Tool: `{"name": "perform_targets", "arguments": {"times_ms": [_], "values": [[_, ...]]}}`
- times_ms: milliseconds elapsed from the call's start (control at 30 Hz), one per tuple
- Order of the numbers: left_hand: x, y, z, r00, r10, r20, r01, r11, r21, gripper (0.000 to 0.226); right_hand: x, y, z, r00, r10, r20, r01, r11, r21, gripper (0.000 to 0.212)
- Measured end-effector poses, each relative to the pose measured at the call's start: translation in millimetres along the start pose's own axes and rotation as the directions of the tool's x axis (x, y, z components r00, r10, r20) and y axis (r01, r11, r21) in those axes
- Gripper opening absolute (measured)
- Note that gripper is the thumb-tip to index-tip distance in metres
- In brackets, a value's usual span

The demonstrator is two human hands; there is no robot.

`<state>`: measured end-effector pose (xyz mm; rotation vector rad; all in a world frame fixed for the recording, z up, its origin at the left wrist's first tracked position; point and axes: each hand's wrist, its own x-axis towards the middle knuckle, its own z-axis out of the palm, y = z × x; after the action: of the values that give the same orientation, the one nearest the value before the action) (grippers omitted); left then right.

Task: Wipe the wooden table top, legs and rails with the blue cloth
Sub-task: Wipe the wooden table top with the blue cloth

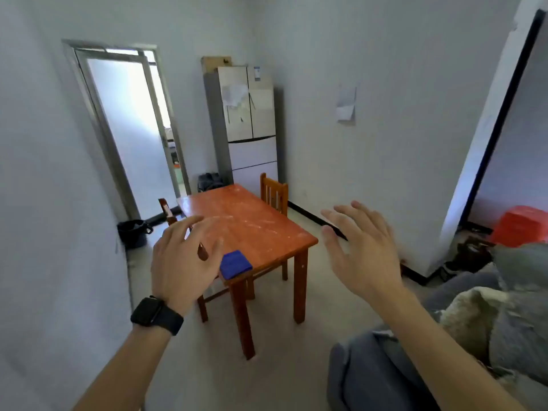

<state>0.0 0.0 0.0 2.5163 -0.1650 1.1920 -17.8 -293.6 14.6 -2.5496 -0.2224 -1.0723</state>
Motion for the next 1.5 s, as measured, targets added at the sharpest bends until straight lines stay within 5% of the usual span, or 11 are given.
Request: {"name": "perform_targets", "arguments": {"times_ms": [333, 700, 1067, 1300, 1500], "values": [[-82, -51, 117, 0.891, -0.189, 0.412, 0.173, 0.982, 0.077, 0.048, -53, 36, 118, 0.921, 0.117, 0.371, -0.104, 0.993, -0.054, 0.037], [-58, -169, 232, 0.700, -0.238, 0.674, 0.257, 0.964, 0.072, 0.036, -34, 17, 281, 0.811, 0.171, 0.560, -0.141, 0.985, -0.095, 0.041], [-27, -267, 328, 0.484, -0.296, 0.824, 0.320, 0.936, 0.148, 0.033, 1, 7, 422, 0.723, 0.193, 0.663, -0.276, 0.961, 0.021, 0.032], [3, -312, 412, 0.400, -0.431, 0.809, 0.445, 0.863, 0.240, 0.035, 51, 38, 542, 0.593, 0.064, 0.803, -0.245, 0.964, 0.105, 0.034], [42, -328, 486, 0.230, -0.607, 0.761, 0.604, 0.702, 0.377, 0.038, 114, 71, 647, 0.398, -0.045, 0.916, -0.190, 0.973, 0.130, 0.040]]}}
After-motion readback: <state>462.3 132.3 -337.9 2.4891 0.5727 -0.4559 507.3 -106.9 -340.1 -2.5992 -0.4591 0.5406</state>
